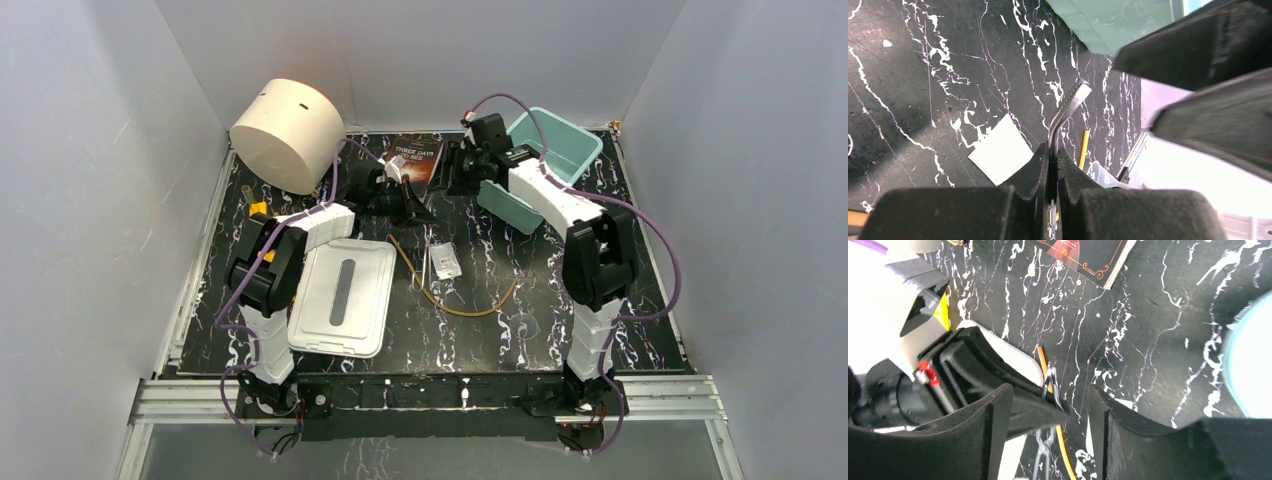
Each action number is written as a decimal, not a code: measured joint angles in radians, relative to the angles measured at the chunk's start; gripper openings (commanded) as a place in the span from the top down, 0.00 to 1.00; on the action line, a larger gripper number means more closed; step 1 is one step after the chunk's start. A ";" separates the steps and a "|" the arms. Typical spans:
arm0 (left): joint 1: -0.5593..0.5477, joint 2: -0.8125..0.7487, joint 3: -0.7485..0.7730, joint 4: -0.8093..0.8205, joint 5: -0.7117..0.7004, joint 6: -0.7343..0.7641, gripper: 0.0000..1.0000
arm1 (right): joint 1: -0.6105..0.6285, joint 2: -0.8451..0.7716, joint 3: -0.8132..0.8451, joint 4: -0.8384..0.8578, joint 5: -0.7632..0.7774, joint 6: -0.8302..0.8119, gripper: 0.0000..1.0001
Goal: Organize the chemistry lab equipment
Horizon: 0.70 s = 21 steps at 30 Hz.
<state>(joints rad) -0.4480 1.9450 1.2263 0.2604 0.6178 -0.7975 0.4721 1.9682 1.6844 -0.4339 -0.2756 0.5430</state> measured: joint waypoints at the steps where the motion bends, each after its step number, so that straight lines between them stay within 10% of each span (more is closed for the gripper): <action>1: 0.002 -0.005 0.000 -0.011 -0.002 0.012 1.00 | -0.008 -0.023 -0.016 0.008 -0.009 -0.009 0.29; 21: 0.073 -0.093 0.209 -0.100 -0.032 0.012 1.00 | 0.040 -0.240 -0.290 0.235 -0.215 -0.002 0.26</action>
<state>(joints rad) -0.3748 1.8515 1.4357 0.1604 0.5861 -0.7856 0.5121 1.7283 1.3949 -0.1993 -0.4908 0.5411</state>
